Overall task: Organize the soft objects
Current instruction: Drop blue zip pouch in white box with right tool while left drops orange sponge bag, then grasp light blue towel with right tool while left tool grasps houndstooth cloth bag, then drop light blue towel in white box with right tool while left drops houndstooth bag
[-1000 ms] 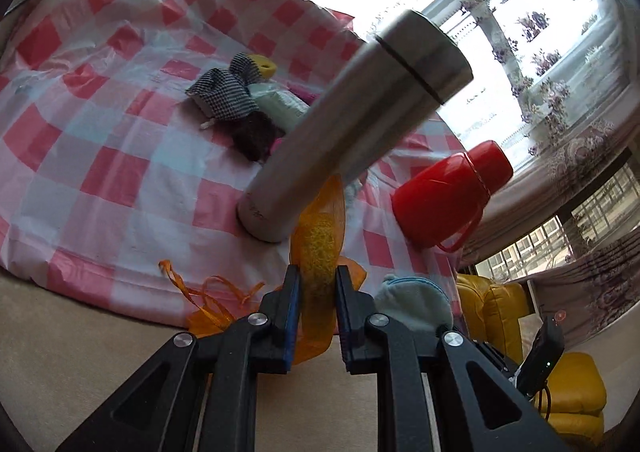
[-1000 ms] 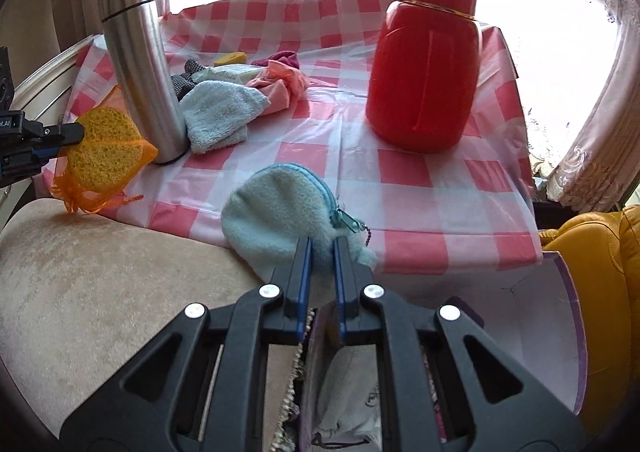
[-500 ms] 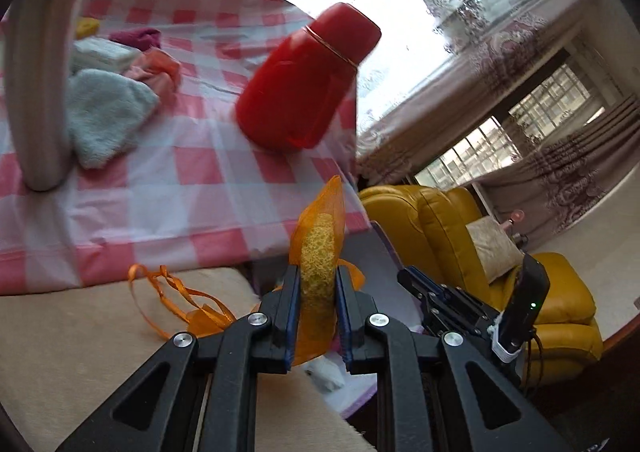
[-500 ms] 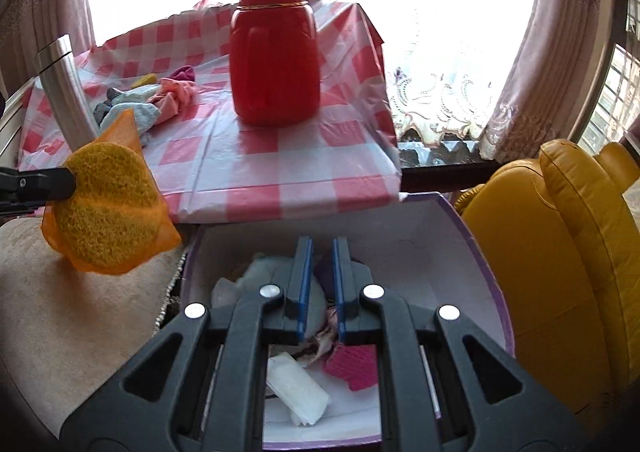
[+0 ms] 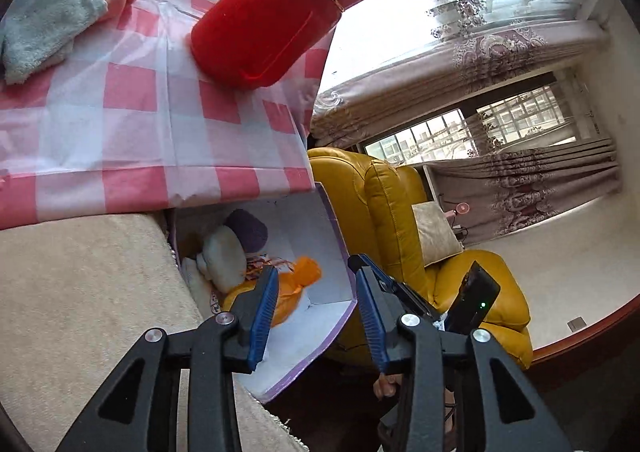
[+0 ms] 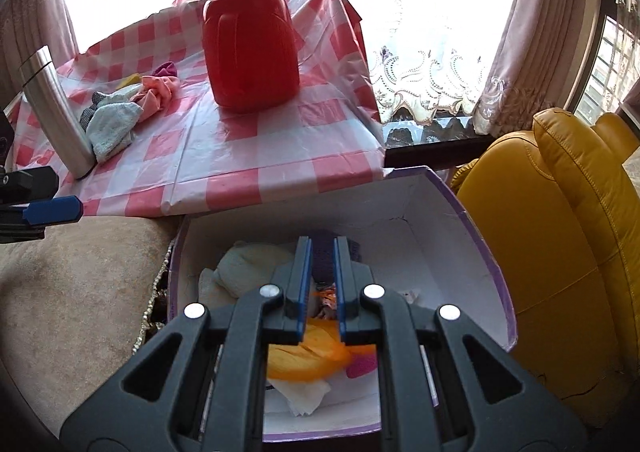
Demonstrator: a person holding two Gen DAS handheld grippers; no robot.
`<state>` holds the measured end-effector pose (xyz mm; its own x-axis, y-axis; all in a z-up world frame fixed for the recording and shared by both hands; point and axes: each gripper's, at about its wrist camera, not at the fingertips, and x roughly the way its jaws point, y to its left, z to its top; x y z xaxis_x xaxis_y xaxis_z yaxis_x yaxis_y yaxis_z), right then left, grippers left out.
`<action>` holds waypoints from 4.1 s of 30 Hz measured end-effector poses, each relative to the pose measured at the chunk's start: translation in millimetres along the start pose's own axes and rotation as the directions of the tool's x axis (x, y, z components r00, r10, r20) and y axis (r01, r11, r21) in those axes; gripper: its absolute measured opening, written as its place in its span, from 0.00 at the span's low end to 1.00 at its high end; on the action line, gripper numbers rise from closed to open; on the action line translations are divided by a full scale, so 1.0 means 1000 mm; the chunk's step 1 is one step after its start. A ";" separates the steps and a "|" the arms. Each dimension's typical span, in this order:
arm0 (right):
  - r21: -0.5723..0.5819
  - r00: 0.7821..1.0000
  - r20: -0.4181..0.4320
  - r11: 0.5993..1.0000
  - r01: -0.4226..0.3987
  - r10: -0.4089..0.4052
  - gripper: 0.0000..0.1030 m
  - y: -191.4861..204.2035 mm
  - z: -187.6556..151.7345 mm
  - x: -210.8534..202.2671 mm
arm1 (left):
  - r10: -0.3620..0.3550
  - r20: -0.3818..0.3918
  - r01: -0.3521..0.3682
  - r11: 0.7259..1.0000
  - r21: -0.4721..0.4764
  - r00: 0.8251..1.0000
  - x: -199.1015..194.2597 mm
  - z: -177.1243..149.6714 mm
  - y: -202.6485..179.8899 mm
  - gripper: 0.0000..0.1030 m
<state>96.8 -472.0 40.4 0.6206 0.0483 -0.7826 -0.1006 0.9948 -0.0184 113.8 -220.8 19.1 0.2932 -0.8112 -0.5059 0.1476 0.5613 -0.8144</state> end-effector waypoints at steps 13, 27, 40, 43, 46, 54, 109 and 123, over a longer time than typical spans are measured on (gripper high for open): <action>-0.115 0.996 -0.012 0.990 -0.087 0.086 0.14 0.064 0.022 0.011 | 0.005 0.098 0.002 0.997 -0.075 0.995 -0.047 0.015 0.035 0.40; -0.232 0.983 -0.047 0.955 -0.186 0.180 0.48 0.144 0.048 0.040 | 0.058 0.216 -0.012 0.978 -0.208 0.975 -0.120 0.016 0.099 0.40; -0.295 0.970 -0.082 0.924 -0.243 0.229 0.56 0.203 0.077 0.076 | 0.194 0.313 -0.082 0.938 -0.338 0.930 -0.180 0.028 0.163 0.40; -0.292 0.968 -0.078 0.923 -0.249 0.237 0.61 0.211 0.089 0.086 | 0.219 0.314 -0.102 0.931 -0.350 0.924 -0.186 0.036 0.172 0.40; -0.285 0.968 -0.069 0.925 -0.252 0.243 0.68 0.218 0.102 0.097 | 0.257 0.317 -0.136 0.924 -0.359 0.913 -0.192 0.046 0.181 0.40; -0.292 0.965 -0.070 0.920 -0.261 0.251 0.71 0.238 0.126 0.125 | 0.376 0.329 -0.246 0.894 -0.374 0.866 -0.208 0.086 0.208 0.41; -0.256 0.956 0.005 0.925 -0.281 0.292 0.22 0.258 0.125 0.140 | 0.720 0.400 -0.700 0.678 -0.227 0.568 -0.207 0.159 0.211 0.17; -0.262 0.968 0.058 0.940 -0.220 0.243 0.22 0.241 0.100 0.107 | 0.751 0.436 -0.725 0.634 -0.269 0.495 -0.215 0.101 0.181 0.17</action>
<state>217.5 -218.5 14.3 0.6217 0.2938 -0.7261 -0.4347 0.9005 -0.0077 172.9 71.8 9.3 0.6682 0.0916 -0.7383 -0.3733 0.8997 -0.2262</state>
